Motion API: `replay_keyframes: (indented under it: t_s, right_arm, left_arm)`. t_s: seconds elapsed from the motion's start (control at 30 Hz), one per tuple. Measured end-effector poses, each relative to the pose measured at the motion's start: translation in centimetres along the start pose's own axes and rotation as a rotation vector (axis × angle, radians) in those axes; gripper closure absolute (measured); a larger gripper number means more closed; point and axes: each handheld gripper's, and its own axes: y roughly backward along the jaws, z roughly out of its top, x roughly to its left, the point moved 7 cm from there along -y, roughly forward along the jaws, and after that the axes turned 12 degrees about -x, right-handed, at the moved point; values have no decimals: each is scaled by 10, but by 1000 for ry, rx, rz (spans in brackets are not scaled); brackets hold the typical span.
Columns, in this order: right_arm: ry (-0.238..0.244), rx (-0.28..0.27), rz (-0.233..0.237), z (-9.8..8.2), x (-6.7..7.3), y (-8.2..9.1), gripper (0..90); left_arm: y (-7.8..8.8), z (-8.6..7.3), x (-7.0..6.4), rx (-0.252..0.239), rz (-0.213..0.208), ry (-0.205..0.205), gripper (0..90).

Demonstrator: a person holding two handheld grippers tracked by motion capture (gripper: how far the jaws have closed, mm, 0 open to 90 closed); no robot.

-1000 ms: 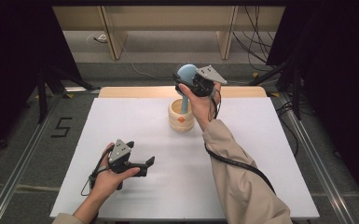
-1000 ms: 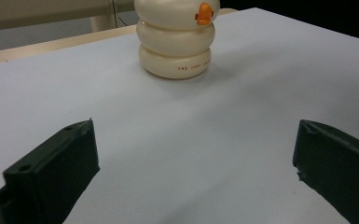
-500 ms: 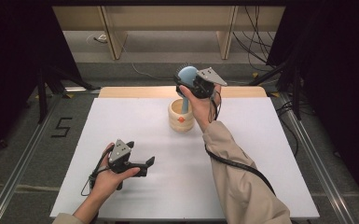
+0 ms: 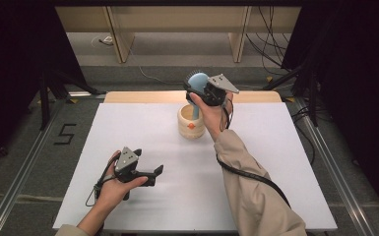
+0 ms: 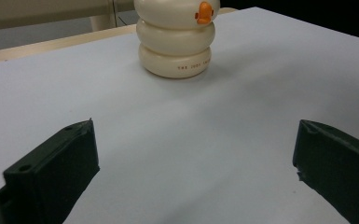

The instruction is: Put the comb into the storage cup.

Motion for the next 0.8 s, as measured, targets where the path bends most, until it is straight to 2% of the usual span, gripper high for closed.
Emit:
replay_keyframes:
  t_s: [0.8]
  right_arm:
    - [-5,24,-1,-18,-1,4,214]
  left_arm:
    - [0,0,0,-1,-1,4,0]
